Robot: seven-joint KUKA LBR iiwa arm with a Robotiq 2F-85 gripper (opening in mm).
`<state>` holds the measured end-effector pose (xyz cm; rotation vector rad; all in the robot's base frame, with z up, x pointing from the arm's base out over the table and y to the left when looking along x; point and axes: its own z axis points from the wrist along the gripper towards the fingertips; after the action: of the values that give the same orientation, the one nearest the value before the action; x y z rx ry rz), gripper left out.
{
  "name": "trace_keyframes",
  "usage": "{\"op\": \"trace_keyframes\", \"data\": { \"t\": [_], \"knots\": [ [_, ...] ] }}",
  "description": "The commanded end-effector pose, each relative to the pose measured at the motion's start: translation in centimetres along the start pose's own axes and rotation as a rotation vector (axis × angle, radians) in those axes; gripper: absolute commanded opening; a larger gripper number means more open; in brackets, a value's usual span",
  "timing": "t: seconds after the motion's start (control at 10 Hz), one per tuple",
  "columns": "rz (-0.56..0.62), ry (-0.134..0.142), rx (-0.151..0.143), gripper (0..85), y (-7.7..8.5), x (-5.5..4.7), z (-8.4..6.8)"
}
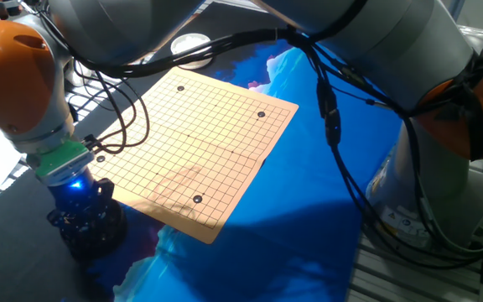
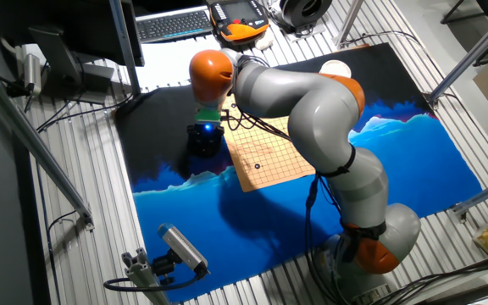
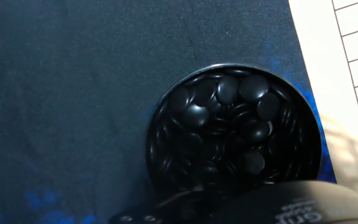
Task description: Play the first move as black on the 3-4 point in the upper right corner of the Go board
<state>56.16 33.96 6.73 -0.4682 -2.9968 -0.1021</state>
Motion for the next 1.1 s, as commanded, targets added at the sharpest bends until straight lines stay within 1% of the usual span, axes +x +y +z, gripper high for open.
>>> {"op": "trace_keyframes", "data": {
  "t": [0.0, 0.4, 0.5, 0.7, 0.9, 1.0],
  "knots": [
    [-0.002, -0.001, -0.001, 17.0, 0.01, -0.02, -0.01],
    [-0.009, -0.003, 0.0, 17.0, 0.0, -0.12, -0.03],
    [-0.013, 0.003, -0.004, 0.0, -0.01, -0.14, -0.05],
    [-0.02, 0.008, -0.014, 0.0, -0.02, -0.14, -0.05],
    [-0.023, 0.009, -0.012, 0.0, -0.07, -0.16, -0.22],
    [-0.023, 0.02, -0.021, 0.0, -0.22, -0.29, -0.63]
  ]
}}
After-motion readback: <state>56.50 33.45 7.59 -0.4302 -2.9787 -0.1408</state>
